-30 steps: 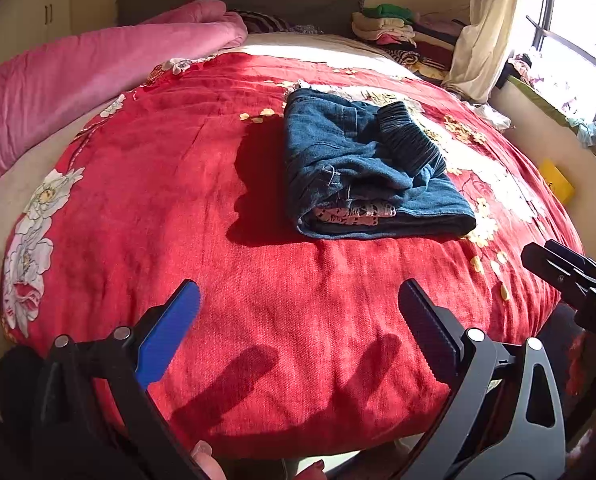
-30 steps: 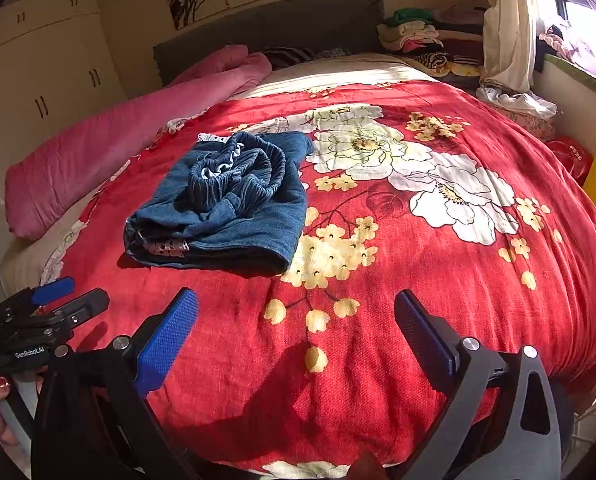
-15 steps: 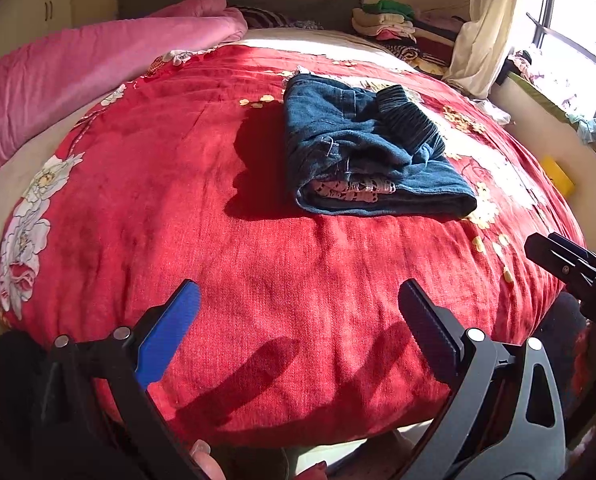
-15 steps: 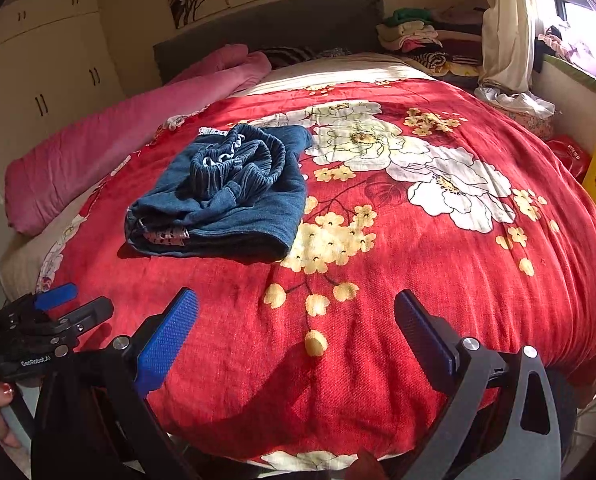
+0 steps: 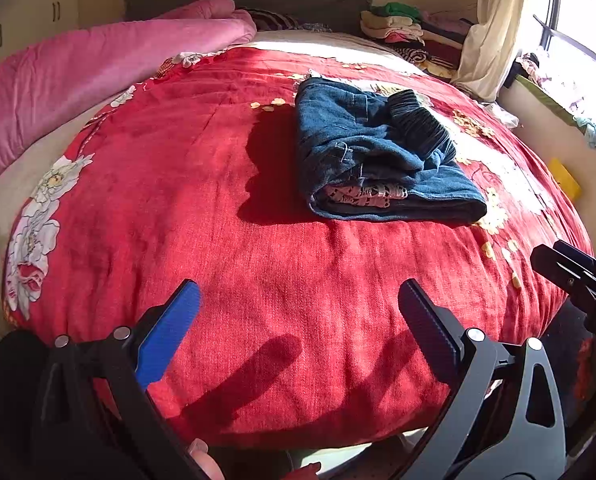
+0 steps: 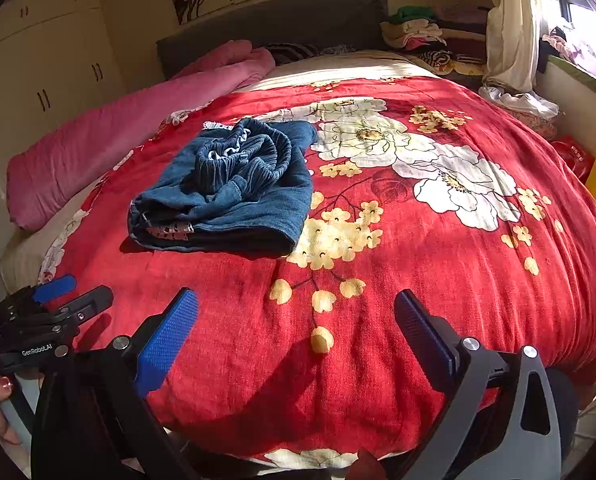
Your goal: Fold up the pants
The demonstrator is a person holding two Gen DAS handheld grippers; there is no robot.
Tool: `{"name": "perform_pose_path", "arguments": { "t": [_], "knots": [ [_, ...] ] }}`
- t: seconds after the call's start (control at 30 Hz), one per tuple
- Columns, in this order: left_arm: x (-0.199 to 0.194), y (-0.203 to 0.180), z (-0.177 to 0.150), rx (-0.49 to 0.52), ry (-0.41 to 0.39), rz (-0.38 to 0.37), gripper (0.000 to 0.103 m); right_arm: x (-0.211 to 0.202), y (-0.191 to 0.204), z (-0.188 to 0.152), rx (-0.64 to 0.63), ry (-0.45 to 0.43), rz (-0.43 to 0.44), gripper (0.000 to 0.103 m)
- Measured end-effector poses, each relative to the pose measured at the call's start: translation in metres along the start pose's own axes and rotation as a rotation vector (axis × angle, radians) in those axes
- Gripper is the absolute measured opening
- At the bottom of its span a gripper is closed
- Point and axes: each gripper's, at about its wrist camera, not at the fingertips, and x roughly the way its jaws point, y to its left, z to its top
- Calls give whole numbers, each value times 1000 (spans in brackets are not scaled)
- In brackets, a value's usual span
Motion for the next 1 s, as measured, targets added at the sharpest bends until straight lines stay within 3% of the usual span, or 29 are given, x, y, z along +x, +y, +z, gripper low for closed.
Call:
{"name": "perform_pose_path", "arguments": {
  "t": [1.0],
  "knots": [
    [-2,3,2,-21,-3,51,93,-1,4,-1,-4,1,-6,98]
  ]
}}
